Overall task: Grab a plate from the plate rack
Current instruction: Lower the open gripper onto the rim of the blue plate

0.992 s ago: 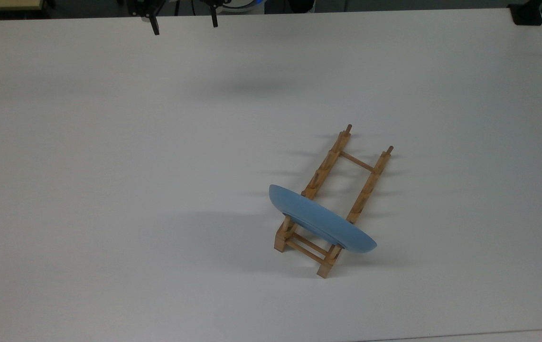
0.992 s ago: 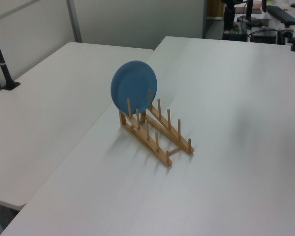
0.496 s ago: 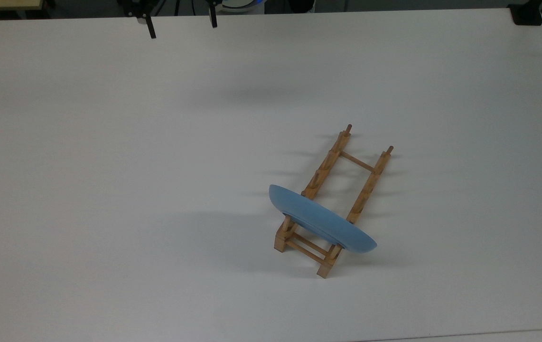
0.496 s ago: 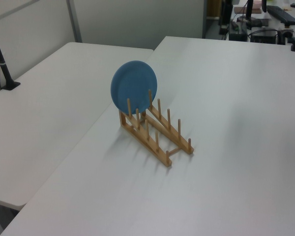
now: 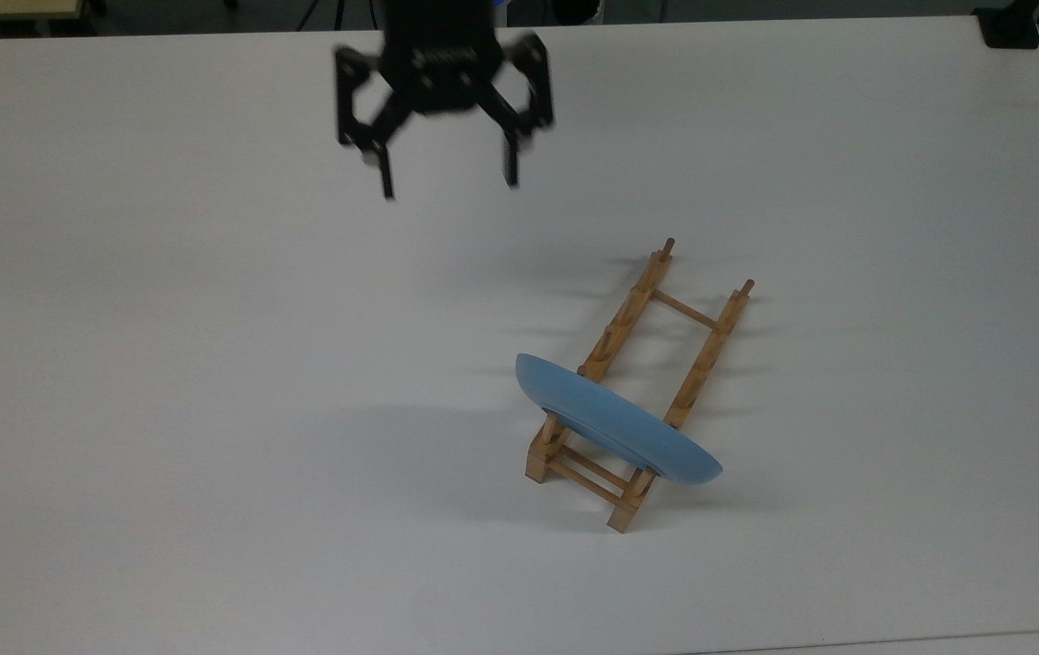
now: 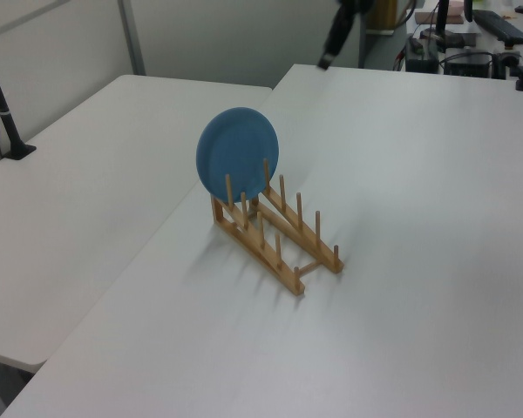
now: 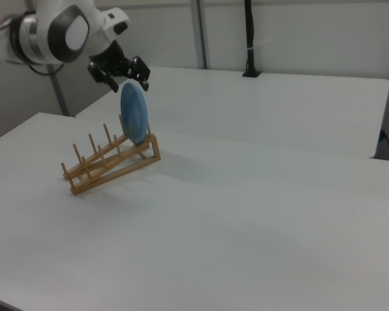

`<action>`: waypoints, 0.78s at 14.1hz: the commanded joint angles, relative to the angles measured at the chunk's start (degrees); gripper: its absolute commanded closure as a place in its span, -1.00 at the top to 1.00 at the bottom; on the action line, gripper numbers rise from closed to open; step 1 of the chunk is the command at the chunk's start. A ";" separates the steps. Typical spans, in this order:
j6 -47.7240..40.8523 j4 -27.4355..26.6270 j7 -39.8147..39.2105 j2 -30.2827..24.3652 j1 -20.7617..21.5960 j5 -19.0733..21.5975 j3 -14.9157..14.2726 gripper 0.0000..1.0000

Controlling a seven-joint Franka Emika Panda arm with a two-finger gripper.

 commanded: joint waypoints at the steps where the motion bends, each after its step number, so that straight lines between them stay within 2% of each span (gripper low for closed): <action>1: 10.81 1.24 9.97 7.41 4.60 -4.99 -0.23 1.00; 3: 17.32 1.42 16.03 10.32 5.85 -8.67 -0.67 1.00; 6: 19.63 2.73 22.90 12.87 6.12 -14.91 -0.58 1.00; 9: 19.63 5.89 25.99 15.77 6.12 -17.74 -0.58 0.98; 11: 19.63 7.12 26.52 17.00 6.12 -19.32 -0.58 0.85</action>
